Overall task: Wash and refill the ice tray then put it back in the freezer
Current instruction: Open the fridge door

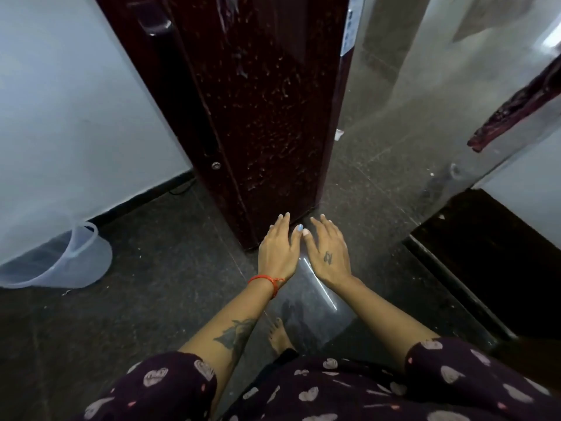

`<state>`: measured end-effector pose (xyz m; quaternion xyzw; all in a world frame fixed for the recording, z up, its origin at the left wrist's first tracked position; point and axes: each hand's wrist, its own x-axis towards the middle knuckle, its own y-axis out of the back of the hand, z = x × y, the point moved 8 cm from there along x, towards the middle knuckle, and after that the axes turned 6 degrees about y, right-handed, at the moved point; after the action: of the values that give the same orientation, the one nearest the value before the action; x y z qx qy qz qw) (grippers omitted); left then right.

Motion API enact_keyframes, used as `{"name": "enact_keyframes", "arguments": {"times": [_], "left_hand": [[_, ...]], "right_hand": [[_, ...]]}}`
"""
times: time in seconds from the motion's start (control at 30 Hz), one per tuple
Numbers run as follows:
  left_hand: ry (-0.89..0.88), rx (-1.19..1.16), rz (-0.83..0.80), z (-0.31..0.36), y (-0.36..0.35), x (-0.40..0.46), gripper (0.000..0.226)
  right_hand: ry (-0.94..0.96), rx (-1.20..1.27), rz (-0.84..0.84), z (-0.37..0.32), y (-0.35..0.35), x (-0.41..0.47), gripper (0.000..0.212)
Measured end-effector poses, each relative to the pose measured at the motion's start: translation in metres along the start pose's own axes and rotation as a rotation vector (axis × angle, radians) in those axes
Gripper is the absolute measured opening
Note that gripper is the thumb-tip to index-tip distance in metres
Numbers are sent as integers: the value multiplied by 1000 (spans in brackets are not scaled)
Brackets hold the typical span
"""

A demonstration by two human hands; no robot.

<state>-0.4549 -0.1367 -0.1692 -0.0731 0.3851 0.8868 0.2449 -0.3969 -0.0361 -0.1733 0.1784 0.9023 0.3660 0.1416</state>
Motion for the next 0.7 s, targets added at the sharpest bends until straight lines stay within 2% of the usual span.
{"name": "enact_keyframes", "arguments": {"times": [0.4,0.6,0.7], "left_hand": [[140,-161,321,-20,110,61,67],[188,-201,470,-19,150,87,66],[188,-234,552,-14,170,101,63]], "right_hand": [[201,90,-70,-105,-33,97,57],[308,111,-136,-141,-43,145,60],[356,186,-118,-161,-38,169,61]]}}
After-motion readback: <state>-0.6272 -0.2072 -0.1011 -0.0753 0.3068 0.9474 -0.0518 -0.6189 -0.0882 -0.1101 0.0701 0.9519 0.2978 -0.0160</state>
